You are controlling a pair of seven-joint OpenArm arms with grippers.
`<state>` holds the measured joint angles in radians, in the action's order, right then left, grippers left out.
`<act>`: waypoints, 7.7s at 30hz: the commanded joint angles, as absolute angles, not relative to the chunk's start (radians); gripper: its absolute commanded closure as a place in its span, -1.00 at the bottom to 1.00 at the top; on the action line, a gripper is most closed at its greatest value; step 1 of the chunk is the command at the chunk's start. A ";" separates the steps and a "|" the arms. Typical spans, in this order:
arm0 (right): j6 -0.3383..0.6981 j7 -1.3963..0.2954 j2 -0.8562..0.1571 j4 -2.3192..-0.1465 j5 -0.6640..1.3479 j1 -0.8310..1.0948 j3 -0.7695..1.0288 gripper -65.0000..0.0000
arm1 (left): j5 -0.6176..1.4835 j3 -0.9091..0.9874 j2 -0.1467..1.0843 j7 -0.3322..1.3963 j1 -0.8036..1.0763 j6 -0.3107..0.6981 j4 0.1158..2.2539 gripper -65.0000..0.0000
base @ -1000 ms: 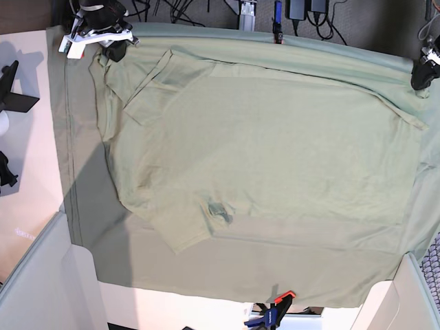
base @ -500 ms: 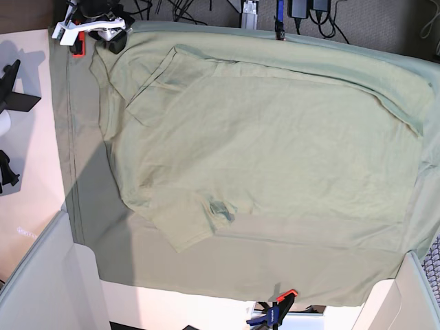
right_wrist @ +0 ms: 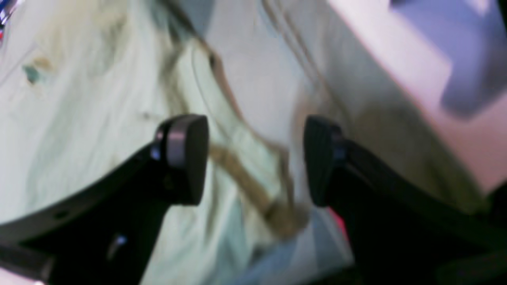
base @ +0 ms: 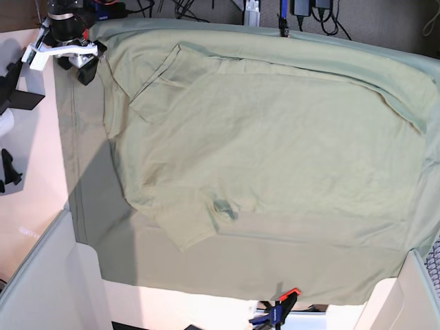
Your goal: Fold the T-shirt properly
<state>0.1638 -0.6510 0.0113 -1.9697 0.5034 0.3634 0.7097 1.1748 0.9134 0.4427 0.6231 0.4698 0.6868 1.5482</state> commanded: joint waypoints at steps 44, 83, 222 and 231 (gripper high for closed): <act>0.346 -0.412 -0.165 -0.631 0.154 -0.748 0.206 -0.17 | 0.639 0.260 0.555 0.407 -0.434 0.553 0.853 -0.20; 0.348 -0.442 -0.169 -0.635 0.209 -0.700 0.206 -0.17 | 0.450 0.260 0.501 0.266 -0.662 0.389 0.392 -0.20; 0.371 -0.543 -0.118 -1.193 0.213 -0.453 0.102 1.00 | 1.180 0.260 0.769 0.953 -0.289 0.698 0.823 1.00; 0.371 -0.630 -0.215 -1.628 0.342 -0.138 0.102 1.00 | 1.185 0.275 0.789 0.971 -0.089 0.698 1.057 1.00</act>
<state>0.3672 -0.6498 -0.2050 -1.6127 0.3305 -0.1173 0.0975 1.1687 0.2630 0.7567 0.9863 -0.0750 0.6872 1.0420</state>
